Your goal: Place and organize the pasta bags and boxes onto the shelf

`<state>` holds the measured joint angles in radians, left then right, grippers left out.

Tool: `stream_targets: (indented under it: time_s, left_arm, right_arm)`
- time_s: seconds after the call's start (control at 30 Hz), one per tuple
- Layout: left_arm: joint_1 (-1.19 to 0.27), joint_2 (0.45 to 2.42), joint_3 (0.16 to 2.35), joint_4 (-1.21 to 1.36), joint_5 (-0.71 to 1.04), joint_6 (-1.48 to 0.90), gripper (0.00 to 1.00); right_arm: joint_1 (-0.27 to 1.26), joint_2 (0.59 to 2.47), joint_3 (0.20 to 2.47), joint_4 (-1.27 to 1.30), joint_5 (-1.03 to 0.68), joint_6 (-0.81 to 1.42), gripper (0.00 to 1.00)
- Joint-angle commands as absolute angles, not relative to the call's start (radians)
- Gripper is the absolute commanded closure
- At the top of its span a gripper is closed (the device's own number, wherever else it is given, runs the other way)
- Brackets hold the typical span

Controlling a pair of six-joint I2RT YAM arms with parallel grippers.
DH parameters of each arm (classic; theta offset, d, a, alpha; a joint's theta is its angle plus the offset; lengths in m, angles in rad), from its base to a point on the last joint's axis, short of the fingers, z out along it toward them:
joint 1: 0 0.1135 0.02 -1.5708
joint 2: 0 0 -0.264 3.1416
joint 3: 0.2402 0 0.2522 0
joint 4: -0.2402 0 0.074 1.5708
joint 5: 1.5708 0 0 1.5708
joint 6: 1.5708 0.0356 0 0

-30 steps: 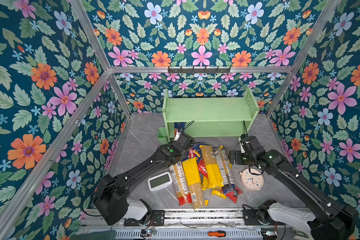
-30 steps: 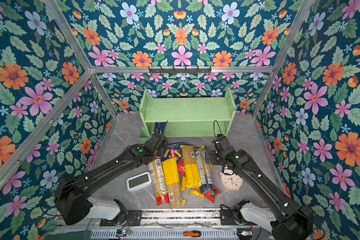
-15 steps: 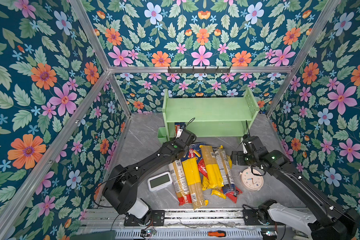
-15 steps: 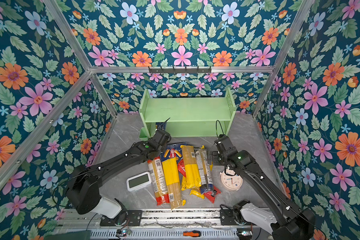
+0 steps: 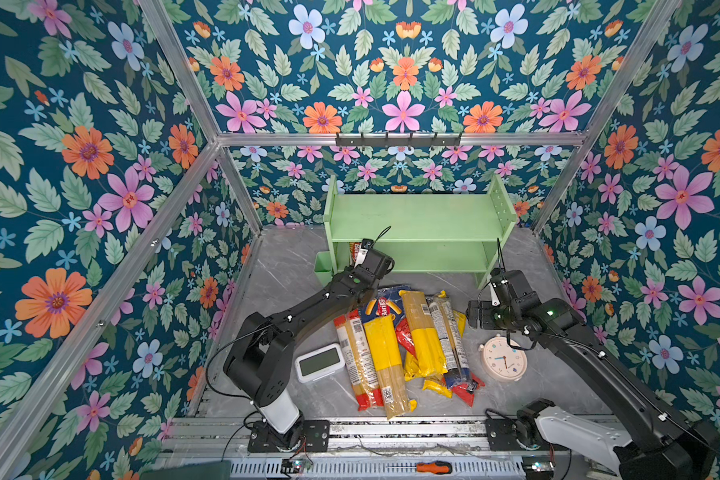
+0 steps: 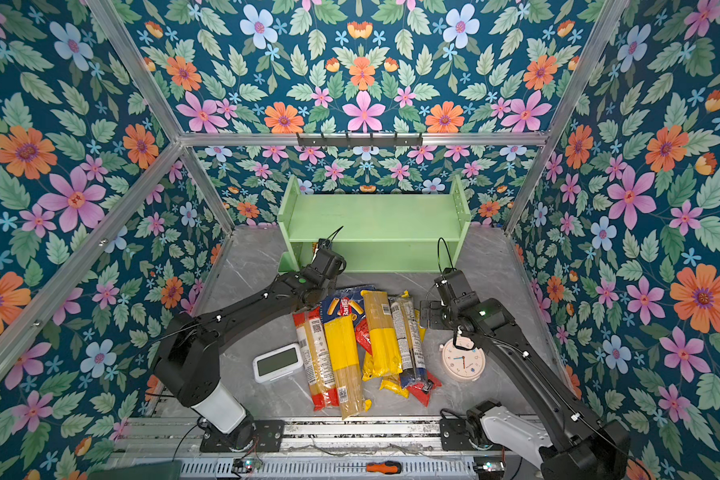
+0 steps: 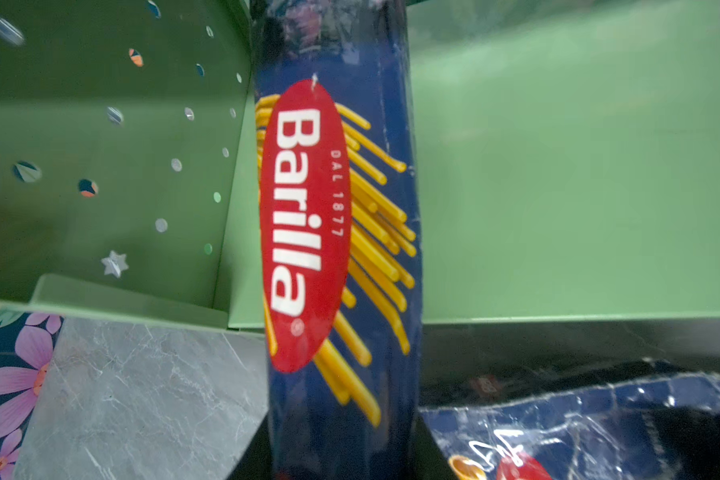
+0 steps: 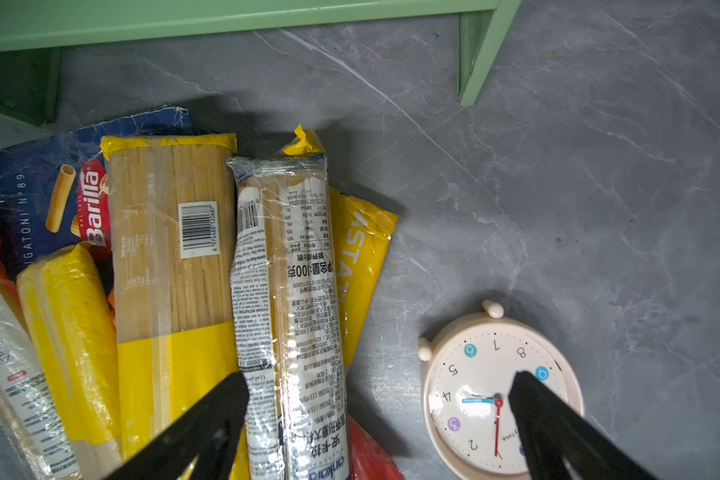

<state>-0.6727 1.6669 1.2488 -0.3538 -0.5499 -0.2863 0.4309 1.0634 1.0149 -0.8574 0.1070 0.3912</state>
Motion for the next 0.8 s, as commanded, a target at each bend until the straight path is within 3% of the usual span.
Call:
stream_targets:
  time_s: [0.0,0.13,0.3,0.33,0.77]
  left_arm:
    - [-0.659,1.675,1.275,-0.239,-0.609,-0.27,1.0]
    - [-0.647,1.684,1.288,-0.24,-0.599,-0.259,0.95]
    - [-0.645,1.695,1.304,-0.288,-0.603,-0.263,0.52]
    - [-0.644,1.697,1.304,-0.295,-0.604,-0.264,0.48]
    - [-0.646,1.666,1.286,-0.349,-0.566,-0.276,0.32]
  right_arm:
    - [0.425,1.066,1.024,-0.864,0.115,0.389,0.01]
    - [0.422,1.066,1.031,-0.876,0.119,0.39,0.01]
    - [0.415,1.06,1.035,-0.883,0.116,0.389,0.01]
    - [0.414,1.057,1.035,-0.883,0.115,0.39,0.01]
    - [0.414,1.066,1.045,-0.894,0.106,0.396,0.01]
